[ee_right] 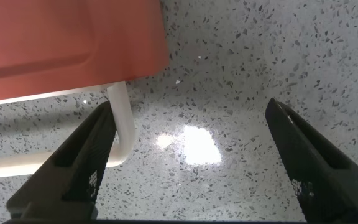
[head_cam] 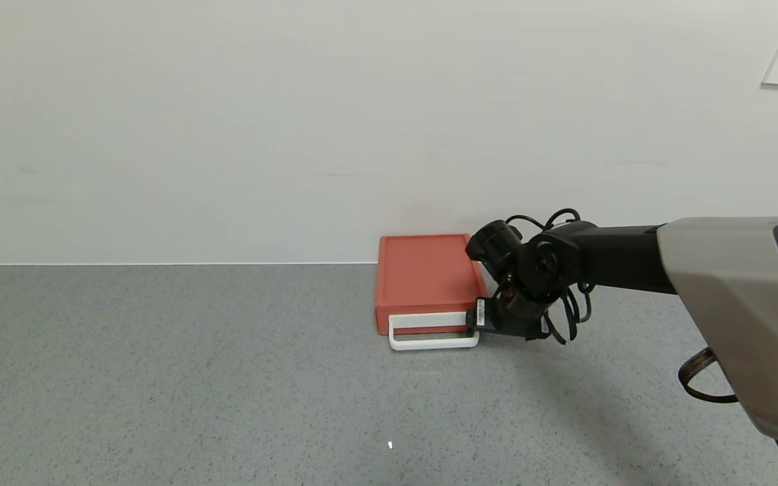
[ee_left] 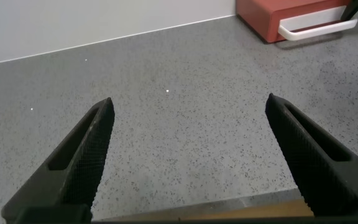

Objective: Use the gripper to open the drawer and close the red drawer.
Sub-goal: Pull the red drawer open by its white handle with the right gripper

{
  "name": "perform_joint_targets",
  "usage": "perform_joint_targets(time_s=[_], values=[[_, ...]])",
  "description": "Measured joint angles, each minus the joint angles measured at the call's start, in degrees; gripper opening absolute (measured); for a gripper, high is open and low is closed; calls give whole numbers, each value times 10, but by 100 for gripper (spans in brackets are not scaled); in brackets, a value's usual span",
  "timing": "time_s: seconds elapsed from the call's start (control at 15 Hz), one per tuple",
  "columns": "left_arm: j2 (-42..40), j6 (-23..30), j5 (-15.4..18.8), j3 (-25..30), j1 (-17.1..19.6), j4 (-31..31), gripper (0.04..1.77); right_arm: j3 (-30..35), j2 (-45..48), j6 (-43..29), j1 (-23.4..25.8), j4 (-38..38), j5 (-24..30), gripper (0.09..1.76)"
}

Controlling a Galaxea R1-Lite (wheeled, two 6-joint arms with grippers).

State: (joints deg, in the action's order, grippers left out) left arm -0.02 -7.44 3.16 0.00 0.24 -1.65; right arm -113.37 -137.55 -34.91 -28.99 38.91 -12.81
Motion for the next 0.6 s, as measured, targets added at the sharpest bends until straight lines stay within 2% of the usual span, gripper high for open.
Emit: perform_joint_targets(time_s=[0.4,0.6], values=[[0,0,0,0,0,0,175,0,-1,17,-1,3,5,171],[0,0,0,0,0,0,175,0,0,20,-2,7,24,171]])
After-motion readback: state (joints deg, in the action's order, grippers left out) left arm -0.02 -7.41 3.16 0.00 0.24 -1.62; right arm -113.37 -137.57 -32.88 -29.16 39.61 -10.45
